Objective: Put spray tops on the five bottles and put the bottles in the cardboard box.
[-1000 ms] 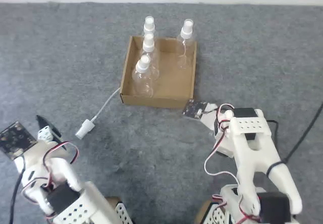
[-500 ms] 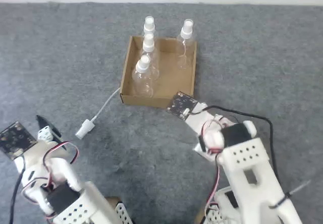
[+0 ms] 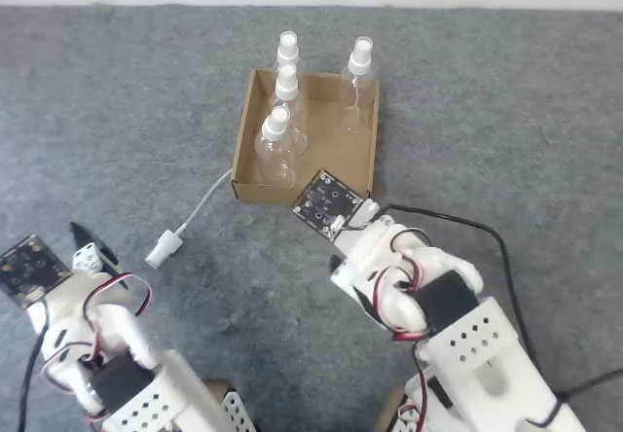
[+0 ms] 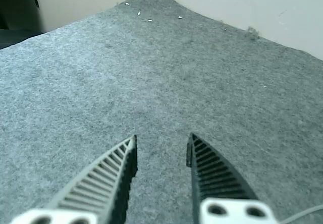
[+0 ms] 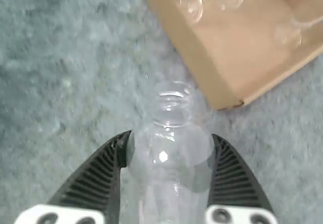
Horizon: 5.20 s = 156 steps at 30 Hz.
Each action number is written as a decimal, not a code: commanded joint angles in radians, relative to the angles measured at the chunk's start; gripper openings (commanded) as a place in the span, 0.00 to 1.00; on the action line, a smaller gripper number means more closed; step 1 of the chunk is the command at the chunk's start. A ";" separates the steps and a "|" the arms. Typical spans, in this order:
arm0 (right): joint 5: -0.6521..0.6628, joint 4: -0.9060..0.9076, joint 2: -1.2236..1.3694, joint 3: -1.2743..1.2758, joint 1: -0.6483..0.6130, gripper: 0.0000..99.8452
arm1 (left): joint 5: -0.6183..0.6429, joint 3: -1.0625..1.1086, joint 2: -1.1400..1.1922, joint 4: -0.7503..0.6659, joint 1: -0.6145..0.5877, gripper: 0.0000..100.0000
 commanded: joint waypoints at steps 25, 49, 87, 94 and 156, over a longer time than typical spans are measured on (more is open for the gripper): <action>-0.097 -0.073 -0.303 0.175 0.045 0.11 | -0.227 -0.012 -0.020 -0.023 0.278 0.16; -0.092 -0.163 -0.355 0.308 0.045 0.11 | -0.531 -0.245 0.092 0.299 0.381 0.16; -0.087 -0.163 -0.355 0.310 0.045 0.11 | -0.635 -0.900 1.824 0.124 0.278 0.21; -0.087 -0.163 -0.355 0.310 0.045 0.11 | -0.733 -1.058 2.005 0.210 0.276 0.12; -0.052 -0.289 -0.364 0.405 0.047 0.11 | -2.160 -1.521 2.045 0.687 0.037 0.05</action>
